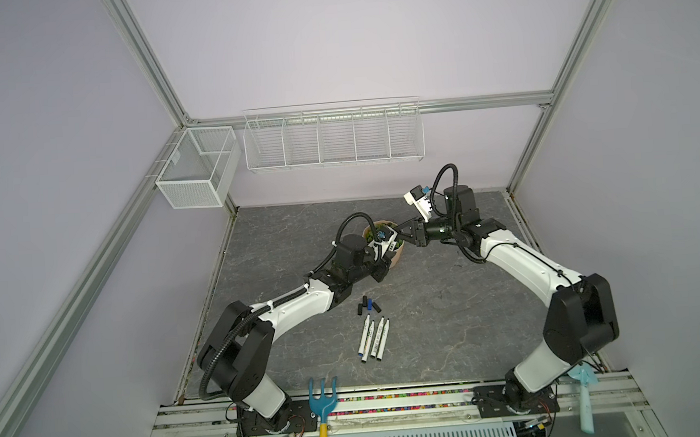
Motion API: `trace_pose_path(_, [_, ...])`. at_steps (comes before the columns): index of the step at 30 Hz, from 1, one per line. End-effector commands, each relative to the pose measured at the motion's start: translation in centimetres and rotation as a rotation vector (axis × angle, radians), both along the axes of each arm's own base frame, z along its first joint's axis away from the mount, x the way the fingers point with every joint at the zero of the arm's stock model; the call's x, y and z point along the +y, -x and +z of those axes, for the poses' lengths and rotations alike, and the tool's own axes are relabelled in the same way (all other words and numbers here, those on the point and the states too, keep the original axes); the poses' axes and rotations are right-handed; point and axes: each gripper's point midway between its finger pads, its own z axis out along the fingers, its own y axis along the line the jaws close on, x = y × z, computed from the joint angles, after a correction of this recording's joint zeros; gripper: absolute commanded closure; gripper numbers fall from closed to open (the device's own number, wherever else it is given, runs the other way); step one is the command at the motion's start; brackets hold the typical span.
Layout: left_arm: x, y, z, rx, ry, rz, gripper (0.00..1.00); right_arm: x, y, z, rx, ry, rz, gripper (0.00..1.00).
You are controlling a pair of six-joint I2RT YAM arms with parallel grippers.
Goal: Insert the pens into the pen caps
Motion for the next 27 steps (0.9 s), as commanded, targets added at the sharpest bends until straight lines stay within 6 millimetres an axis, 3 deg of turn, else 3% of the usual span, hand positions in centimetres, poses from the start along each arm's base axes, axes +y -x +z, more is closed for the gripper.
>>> trace_pose_path(1, [2.6,5.8,29.3,-0.846,0.572,-0.020,1.00,0.6,10.7,-9.0,0.682,0.103,0.174,0.93])
trace_pose_path(6, [3.1,7.3,29.7,-0.815,0.673,-0.044,1.00,1.1,11.4,-10.0,0.706,0.134,0.193,0.93])
trace_pose_path(18, [4.8,9.4,34.4,-0.834,0.938,-0.102,1.00,2.0,12.7,-11.6,0.697,0.225,0.249,0.93])
trace_pose_path(27, [4.0,8.7,37.3,-0.892,1.036,-0.119,1.00,2.0,13.2,-11.6,0.687,0.239,0.270,0.93])
